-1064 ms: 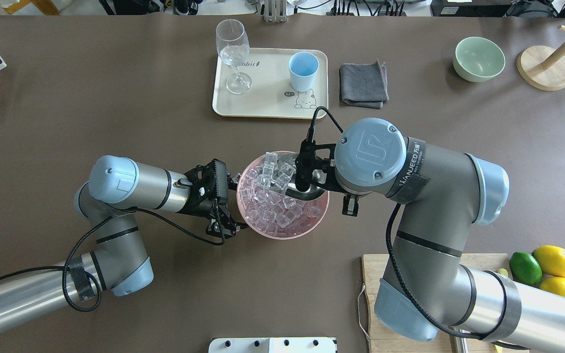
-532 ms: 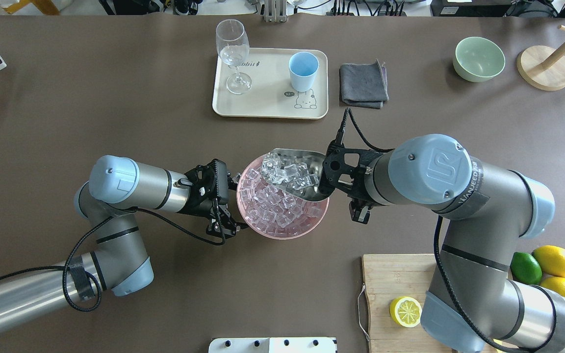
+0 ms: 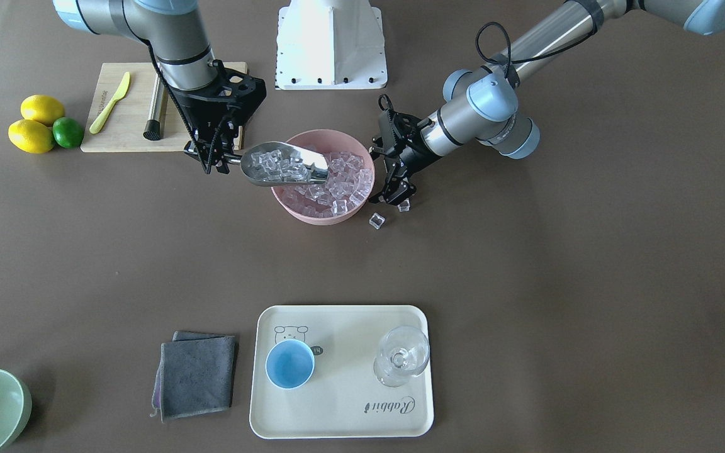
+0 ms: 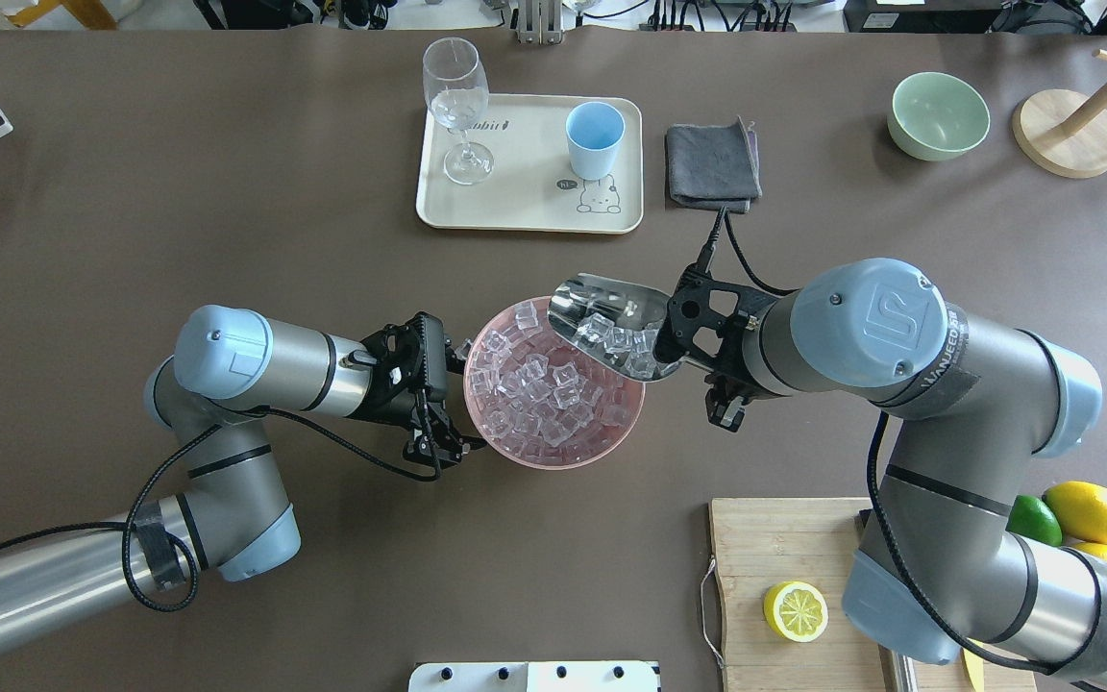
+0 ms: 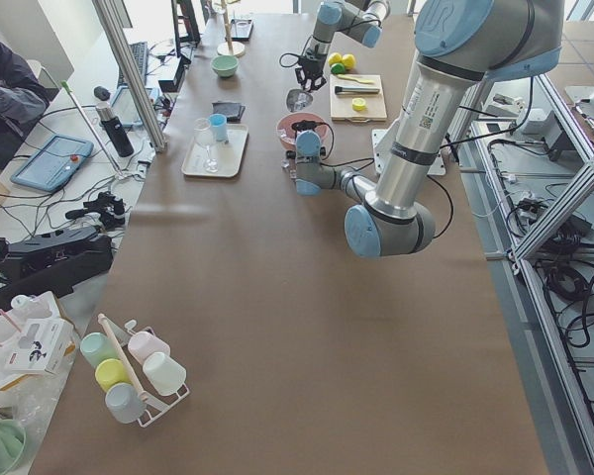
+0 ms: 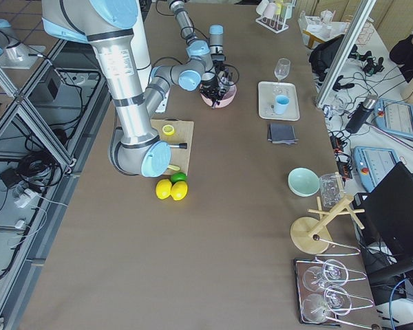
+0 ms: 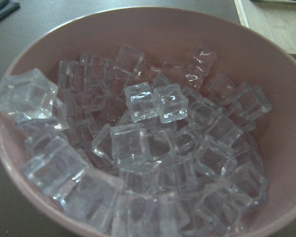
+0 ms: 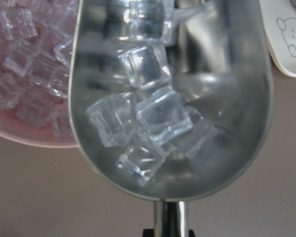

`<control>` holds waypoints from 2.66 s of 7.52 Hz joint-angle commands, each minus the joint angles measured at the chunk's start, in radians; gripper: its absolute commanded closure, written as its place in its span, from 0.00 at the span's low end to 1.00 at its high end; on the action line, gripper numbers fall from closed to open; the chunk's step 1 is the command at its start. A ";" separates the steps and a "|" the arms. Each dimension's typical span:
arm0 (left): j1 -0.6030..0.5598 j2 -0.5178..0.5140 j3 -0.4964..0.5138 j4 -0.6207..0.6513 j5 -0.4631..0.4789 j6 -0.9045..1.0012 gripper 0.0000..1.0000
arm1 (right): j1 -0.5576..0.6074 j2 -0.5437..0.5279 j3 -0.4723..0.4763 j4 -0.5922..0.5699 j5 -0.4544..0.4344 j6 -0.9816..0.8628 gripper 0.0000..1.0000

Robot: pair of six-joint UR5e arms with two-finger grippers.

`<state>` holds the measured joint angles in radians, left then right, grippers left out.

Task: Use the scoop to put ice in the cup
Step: 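Drag the scoop through the ice cubes with the right gripper, scooping ice, then lift the ice-filled scoop toward the blue cup with the right gripper, then tip the scoop into the blue cup with the right gripper while the left gripper withdraws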

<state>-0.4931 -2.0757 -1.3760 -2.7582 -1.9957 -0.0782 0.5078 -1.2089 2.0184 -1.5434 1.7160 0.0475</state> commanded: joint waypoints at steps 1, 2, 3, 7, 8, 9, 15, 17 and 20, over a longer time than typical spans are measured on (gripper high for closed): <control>0.001 0.000 0.000 0.000 0.000 0.000 0.02 | 0.101 0.008 -0.073 -0.049 0.165 0.038 1.00; -0.001 0.000 0.000 0.000 0.000 0.000 0.02 | 0.189 0.014 -0.082 -0.096 0.260 0.029 1.00; -0.001 -0.001 0.000 0.000 0.000 0.000 0.02 | 0.252 0.046 -0.131 -0.102 0.330 0.025 1.00; -0.013 0.005 -0.005 0.017 0.000 -0.002 0.02 | 0.371 0.326 -0.395 -0.428 0.471 0.017 1.00; -0.025 0.006 -0.006 0.026 -0.002 -0.002 0.02 | 0.399 0.422 -0.436 -0.574 0.474 -0.006 1.00; -0.036 0.008 -0.014 0.050 -0.002 0.000 0.02 | 0.423 0.489 -0.495 -0.669 0.485 -0.070 1.00; -0.111 0.045 -0.141 0.264 -0.005 0.005 0.02 | 0.429 0.756 -0.896 -0.736 0.445 -0.207 1.00; -0.151 0.074 -0.199 0.369 -0.003 0.006 0.02 | 0.429 0.801 -0.985 -0.738 0.447 -0.273 1.00; -0.194 0.103 -0.285 0.589 0.000 0.009 0.02 | 0.426 0.891 -1.134 -0.738 0.444 -0.319 1.00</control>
<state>-0.6672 -1.9823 -1.6281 -2.2815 -1.9969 -0.0708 0.9360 -0.3589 0.9635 -2.2804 2.1620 -0.2435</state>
